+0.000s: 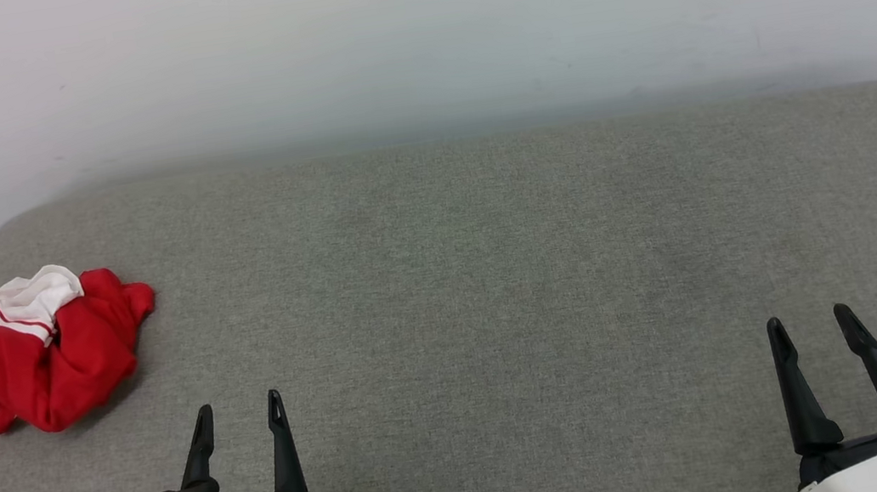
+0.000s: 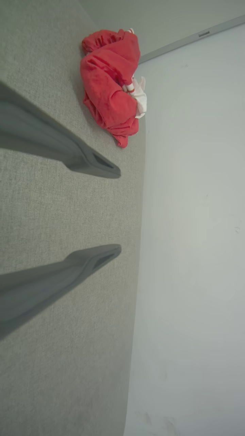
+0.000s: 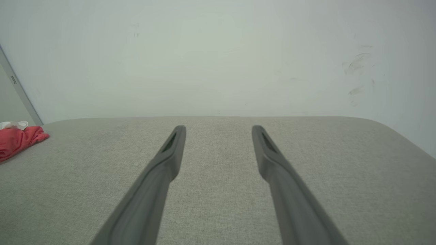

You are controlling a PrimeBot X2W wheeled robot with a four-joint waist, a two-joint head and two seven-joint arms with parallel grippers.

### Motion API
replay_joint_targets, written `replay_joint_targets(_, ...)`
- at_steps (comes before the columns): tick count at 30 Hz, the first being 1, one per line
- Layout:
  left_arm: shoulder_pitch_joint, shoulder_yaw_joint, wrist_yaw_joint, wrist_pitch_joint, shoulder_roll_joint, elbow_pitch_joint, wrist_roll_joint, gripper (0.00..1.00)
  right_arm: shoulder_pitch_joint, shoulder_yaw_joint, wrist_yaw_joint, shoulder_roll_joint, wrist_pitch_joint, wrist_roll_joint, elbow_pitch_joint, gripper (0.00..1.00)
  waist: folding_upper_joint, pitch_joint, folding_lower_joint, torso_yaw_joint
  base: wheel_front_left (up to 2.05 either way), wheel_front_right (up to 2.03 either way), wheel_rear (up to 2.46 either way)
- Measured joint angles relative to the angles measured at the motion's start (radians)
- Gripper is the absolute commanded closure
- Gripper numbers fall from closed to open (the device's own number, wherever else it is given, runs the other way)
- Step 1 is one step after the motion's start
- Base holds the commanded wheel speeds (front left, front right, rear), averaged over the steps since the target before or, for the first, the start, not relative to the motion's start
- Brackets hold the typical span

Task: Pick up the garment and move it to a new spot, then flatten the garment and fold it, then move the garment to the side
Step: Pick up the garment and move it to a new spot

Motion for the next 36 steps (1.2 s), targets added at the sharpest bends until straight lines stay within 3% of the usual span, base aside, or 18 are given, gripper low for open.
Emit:
replay_joint_targets(24, 0.0, -0.002, 0.001, 0.0, 0.0, 0.015, -0.008, 0.0, 0.005, 0.004, 0.0, 0.0, 0.0, 0.007, 0.006, 0.0, 0.0, 0.0, 0.0, 0.017, 0.0, 0.0, 0.0)
replay_joint_targets(36, -0.009, 0.008, 0.002, 0.0, 0.0, 0.018, -0.01, 0.0, 0.014, 0.027, 0.0, 0.0, 0.0, -0.002, 0.0, 0.0, 0.0, 0.01, 0.0, 0.135, 0.0, 0.0, 0.0)
